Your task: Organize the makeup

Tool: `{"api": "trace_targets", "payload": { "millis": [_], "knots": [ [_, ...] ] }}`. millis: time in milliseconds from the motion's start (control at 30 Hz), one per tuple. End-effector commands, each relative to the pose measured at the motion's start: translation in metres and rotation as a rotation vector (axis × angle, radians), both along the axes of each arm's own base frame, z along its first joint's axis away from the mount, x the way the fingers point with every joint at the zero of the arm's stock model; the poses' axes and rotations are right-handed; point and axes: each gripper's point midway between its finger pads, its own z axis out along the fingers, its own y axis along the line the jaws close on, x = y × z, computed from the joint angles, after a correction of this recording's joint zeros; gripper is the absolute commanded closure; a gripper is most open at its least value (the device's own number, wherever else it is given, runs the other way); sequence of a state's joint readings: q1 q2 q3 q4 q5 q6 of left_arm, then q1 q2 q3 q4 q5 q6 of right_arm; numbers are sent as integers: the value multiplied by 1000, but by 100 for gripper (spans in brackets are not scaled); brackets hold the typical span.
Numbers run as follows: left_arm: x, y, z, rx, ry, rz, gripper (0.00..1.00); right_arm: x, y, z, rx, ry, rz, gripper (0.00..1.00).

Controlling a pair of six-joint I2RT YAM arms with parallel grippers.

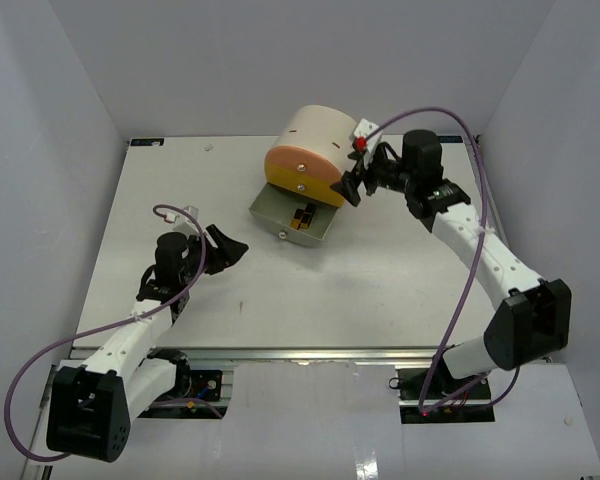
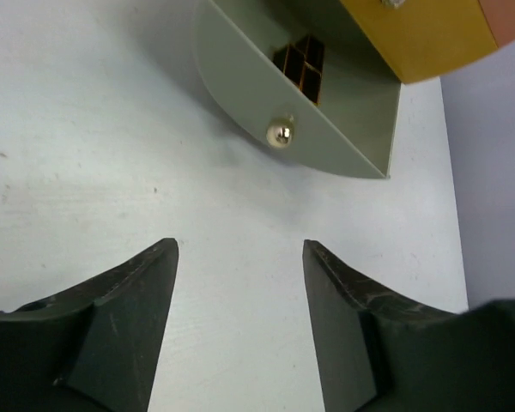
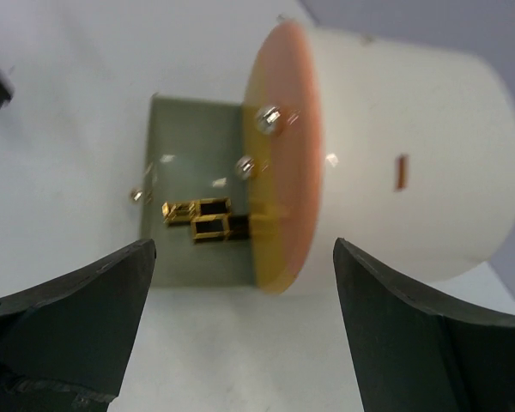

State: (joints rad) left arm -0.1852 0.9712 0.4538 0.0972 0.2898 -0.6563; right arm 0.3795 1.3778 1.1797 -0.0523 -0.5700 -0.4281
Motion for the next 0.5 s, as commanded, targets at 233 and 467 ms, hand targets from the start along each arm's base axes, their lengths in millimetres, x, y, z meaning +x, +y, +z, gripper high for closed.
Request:
{"api": "trace_targets", "payload": {
  "millis": [233, 467],
  "knots": [
    [-15, -33, 1, -120, -52, -200, 34, 98, 41, 60, 41, 50, -196, 10],
    [-14, -34, -13, -117, -19, -207, 33, 111, 47, 37, 62, 155, -239, 10]
  ]
}}
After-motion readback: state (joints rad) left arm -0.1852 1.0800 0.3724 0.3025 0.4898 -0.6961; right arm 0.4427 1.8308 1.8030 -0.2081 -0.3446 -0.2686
